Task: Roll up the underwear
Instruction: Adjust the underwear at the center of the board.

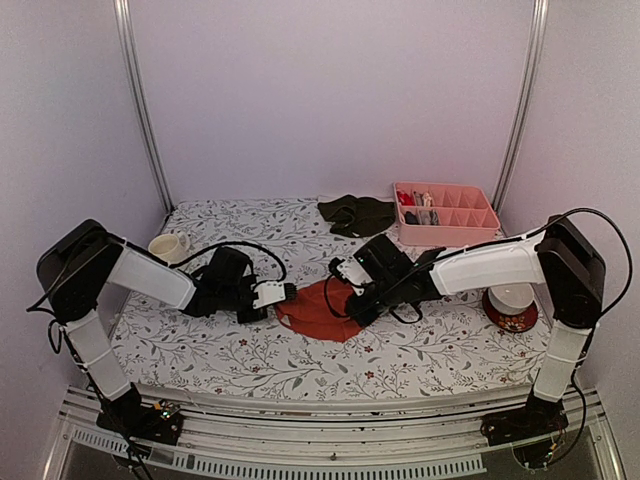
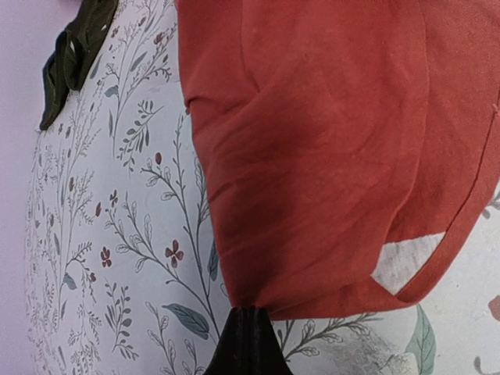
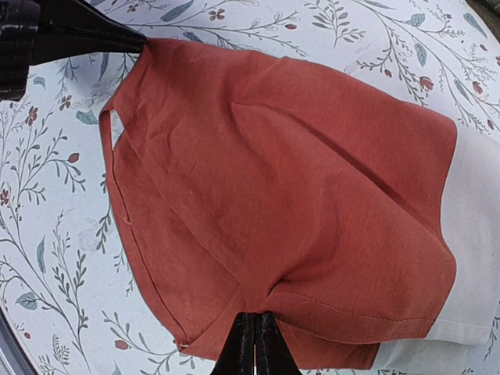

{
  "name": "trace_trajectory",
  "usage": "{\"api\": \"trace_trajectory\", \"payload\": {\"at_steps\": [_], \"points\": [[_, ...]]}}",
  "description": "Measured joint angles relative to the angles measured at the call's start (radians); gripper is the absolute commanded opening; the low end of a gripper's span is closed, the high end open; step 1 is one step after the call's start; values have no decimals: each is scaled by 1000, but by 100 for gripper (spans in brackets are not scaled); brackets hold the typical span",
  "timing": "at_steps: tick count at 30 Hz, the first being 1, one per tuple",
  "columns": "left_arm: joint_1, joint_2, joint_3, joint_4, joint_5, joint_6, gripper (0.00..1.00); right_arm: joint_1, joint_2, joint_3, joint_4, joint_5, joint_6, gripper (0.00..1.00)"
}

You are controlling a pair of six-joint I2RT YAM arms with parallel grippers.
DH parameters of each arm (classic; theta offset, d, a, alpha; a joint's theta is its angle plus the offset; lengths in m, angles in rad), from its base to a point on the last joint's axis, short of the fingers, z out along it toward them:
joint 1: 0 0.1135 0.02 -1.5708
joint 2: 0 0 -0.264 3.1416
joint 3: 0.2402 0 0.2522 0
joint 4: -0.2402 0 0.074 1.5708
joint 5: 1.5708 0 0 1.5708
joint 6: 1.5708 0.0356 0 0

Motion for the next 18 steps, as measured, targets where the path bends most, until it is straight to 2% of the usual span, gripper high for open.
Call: {"api": "trace_trajectory", "payload": {"at_steps": [18], "points": [[19, -5, 0, 5, 9, -1, 0, 22, -69, -58, -21, 2, 13, 2]]}}
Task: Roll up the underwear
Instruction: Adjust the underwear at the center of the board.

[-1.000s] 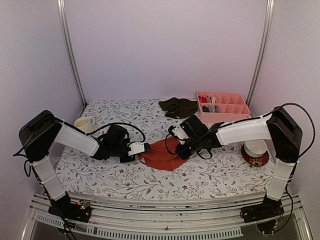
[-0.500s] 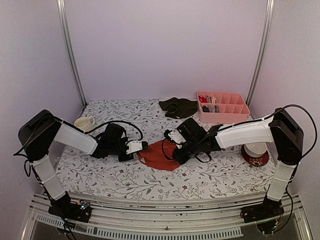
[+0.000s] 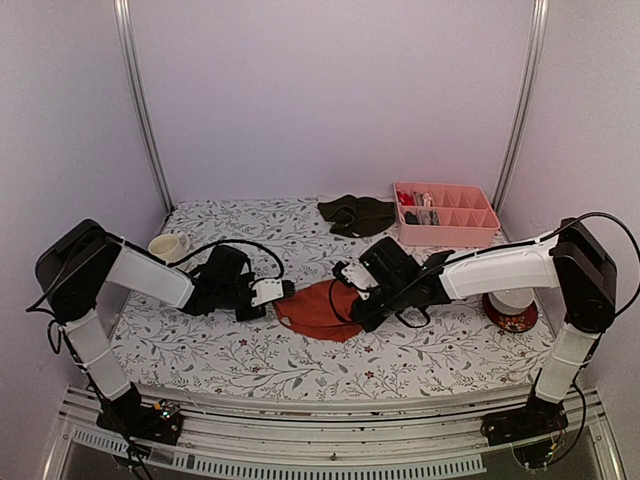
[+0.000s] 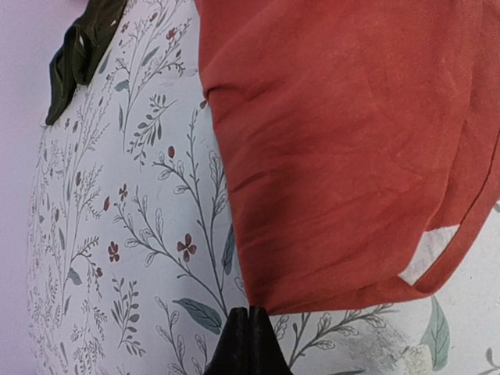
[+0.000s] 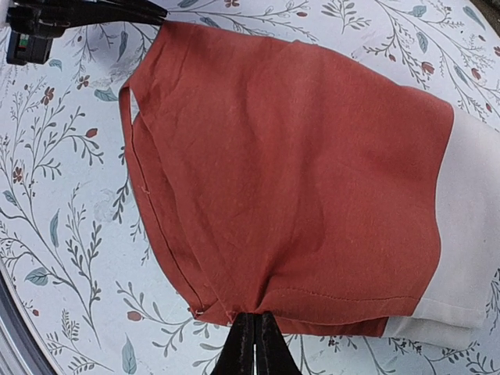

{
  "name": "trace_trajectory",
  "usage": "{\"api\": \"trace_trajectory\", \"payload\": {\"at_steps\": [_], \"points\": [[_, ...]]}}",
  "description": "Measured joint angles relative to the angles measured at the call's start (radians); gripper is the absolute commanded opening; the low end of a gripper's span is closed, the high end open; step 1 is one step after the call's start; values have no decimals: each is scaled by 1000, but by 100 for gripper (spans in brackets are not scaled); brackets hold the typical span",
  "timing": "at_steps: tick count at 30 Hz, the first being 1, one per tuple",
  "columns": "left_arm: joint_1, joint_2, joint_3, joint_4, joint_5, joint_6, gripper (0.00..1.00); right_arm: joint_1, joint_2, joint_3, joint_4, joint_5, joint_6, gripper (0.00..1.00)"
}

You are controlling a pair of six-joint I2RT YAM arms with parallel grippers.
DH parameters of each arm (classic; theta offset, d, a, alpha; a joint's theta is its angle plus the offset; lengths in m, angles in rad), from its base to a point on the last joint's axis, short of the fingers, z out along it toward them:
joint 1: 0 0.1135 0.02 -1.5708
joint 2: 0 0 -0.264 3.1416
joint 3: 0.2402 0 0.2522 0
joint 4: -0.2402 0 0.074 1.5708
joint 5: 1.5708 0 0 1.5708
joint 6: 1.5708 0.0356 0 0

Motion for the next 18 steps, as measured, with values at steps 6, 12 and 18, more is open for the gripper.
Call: {"api": "trace_trajectory", "payload": {"at_steps": [6, 12, 18], "points": [[2, 0, -2, 1, 4, 9, 1, 6, 1, 0, -11, -6, 3, 2], [3, -23, -62, 31, 19, 60, 11, 9, 2, 0, -21, -6, 3, 2], [-1, -60, -113, 107, 23, 119, 28, 9, 2, 0, -21, -6, 3, 2]]}}
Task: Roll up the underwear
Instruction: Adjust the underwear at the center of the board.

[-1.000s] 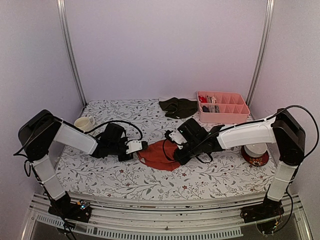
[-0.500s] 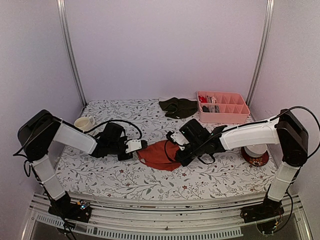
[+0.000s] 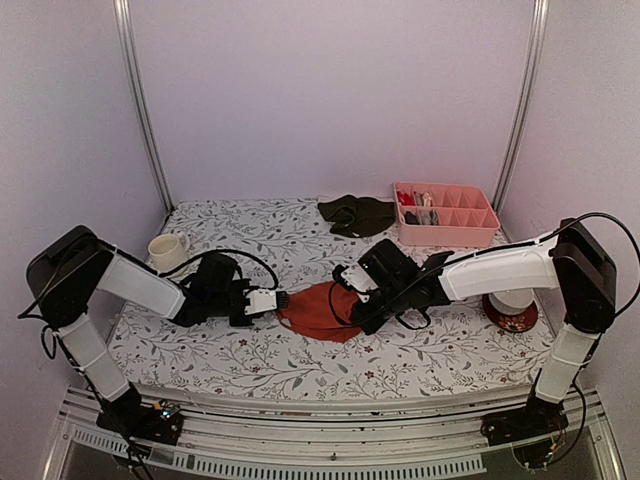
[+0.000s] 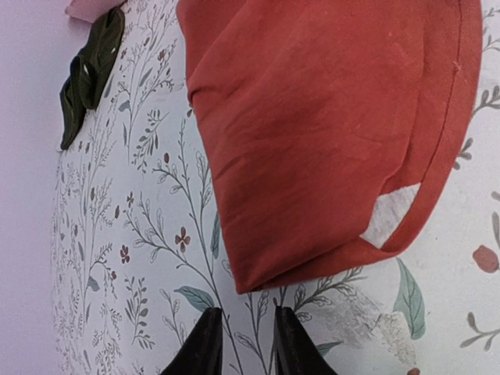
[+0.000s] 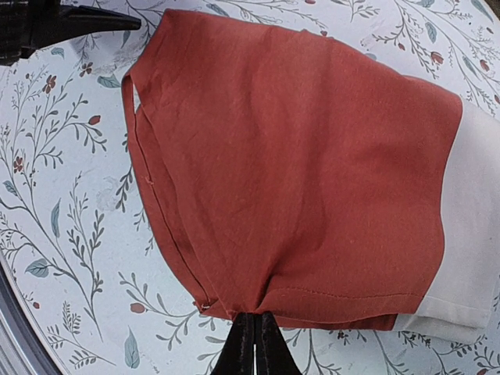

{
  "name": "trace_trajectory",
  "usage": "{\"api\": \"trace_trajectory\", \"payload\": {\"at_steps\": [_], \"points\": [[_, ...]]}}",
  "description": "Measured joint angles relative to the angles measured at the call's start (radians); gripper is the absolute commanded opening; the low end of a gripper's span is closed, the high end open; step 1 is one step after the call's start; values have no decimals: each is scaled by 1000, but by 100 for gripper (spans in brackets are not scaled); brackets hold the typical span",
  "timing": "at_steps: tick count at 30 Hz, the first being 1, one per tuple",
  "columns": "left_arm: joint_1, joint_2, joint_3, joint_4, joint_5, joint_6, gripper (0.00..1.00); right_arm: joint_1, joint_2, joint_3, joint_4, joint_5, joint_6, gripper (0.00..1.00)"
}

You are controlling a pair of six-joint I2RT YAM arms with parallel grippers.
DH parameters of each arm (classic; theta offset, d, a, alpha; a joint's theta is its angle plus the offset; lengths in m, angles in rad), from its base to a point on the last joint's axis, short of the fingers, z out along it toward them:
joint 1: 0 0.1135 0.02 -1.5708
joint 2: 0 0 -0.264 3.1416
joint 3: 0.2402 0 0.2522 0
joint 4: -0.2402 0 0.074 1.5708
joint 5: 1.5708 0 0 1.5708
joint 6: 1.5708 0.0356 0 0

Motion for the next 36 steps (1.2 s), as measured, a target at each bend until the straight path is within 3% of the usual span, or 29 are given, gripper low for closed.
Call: {"api": "trace_trajectory", "payload": {"at_steps": [10, 26, 36], "points": [[-39, 44, -7, 112, -79, 47, 27, 4, 0, 0, 0, 1, 0, 2], [-87, 48, -43, 170, -86, 95, 27, 10, 2, 0, 0, 6, 0, 2], [-106, 68, -48, 207, -110, 123, 17, 12, 8, 0, 1, 9, 0, 2]]}}
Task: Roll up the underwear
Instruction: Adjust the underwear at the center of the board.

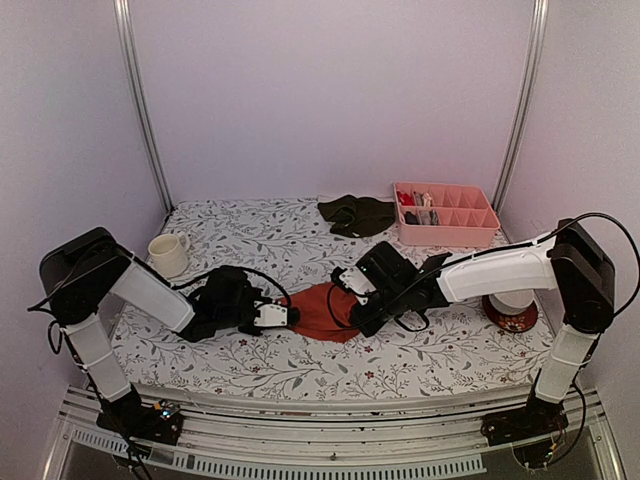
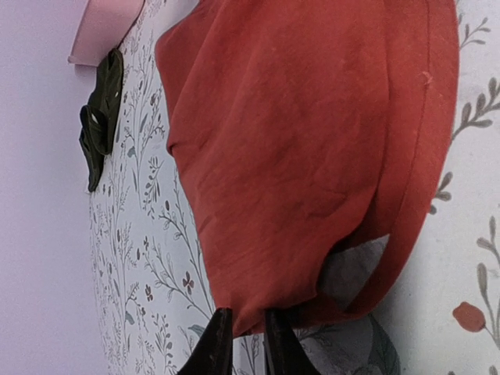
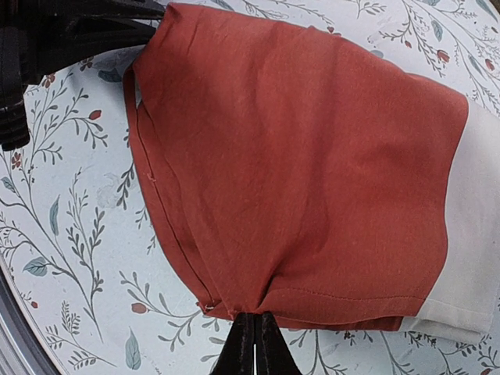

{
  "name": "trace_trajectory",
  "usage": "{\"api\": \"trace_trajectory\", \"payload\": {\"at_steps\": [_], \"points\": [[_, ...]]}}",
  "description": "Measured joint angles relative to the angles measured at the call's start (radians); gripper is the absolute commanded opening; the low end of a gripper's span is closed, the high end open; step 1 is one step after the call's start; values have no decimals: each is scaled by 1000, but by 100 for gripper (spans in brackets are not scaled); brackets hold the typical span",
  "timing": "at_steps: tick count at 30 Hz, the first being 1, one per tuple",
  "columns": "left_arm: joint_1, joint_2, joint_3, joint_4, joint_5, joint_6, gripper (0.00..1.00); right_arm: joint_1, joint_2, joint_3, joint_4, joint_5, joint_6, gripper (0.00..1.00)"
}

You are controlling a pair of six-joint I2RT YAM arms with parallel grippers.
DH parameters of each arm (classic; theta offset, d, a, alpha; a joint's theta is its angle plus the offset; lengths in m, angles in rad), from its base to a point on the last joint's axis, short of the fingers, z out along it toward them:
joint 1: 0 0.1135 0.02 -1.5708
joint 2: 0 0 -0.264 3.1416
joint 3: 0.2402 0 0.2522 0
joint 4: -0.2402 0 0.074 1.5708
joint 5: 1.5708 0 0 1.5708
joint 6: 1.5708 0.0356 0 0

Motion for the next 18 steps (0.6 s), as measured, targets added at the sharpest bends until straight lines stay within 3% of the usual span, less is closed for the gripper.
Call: {"api": "trace_trajectory", "payload": {"at_steps": [6, 18], "points": [[-2, 0, -4, 0, 0, 8, 0, 0, 0, 0, 0, 0, 0, 2], [-4, -1, -5, -3, 3, 8, 0, 0, 0, 0, 0, 1, 0, 2]]}}
